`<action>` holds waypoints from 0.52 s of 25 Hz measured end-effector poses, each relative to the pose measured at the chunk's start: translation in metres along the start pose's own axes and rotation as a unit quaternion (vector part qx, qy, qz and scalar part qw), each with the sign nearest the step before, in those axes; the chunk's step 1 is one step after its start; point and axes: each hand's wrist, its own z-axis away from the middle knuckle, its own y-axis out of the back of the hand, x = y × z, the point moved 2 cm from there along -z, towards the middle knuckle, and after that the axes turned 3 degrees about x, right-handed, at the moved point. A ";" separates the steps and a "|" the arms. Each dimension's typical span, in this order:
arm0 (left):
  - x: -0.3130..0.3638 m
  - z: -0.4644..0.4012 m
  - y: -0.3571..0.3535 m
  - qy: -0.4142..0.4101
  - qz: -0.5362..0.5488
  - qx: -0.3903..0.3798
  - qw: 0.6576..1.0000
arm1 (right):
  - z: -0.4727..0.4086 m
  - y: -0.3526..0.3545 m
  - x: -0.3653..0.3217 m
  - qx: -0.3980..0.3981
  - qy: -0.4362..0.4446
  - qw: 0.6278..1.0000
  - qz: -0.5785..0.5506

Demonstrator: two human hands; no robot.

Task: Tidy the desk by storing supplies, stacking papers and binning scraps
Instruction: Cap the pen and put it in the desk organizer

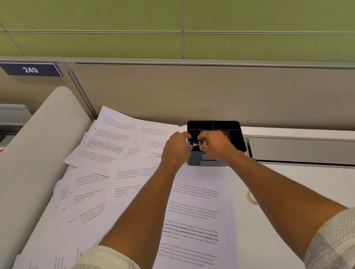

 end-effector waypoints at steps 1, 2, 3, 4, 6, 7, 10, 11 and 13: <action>0.001 0.004 0.002 -0.004 0.007 0.010 1.000 | 0.004 0.002 0.000 0.014 0.004 1.000 -0.001; 0.002 0.009 0.003 -0.009 0.017 0.024 1.000 | 0.009 0.005 -0.001 0.033 0.010 0.999 -0.004; 0.004 0.014 0.003 -0.014 0.029 0.039 0.999 | 0.014 0.008 -0.001 0.053 0.016 0.998 -0.009; 0.006 0.021 0.002 -0.024 0.042 0.053 0.997 | 0.020 0.010 0.000 0.072 0.023 0.997 -0.016; 0.012 0.037 -0.005 -0.041 0.065 0.071 0.995 | 0.034 0.014 0.002 0.096 0.035 0.994 -0.027; 0.015 0.045 -0.010 -0.045 0.073 0.073 0.994 | 0.042 0.015 0.004 0.104 0.040 0.993 -0.030; 0.026 0.068 -0.029 -0.046 0.093 0.055 0.993 | 0.073 0.014 0.021 0.118 0.037 0.992 -0.039; 0.031 0.074 -0.037 -0.042 0.099 0.043 0.993 | 0.085 0.013 0.029 0.116 0.029 0.992 -0.039; 0.042 0.090 -0.052 -0.029 0.102 0.020 0.994 | 0.111 0.011 0.044 0.111 0.010 0.993 -0.038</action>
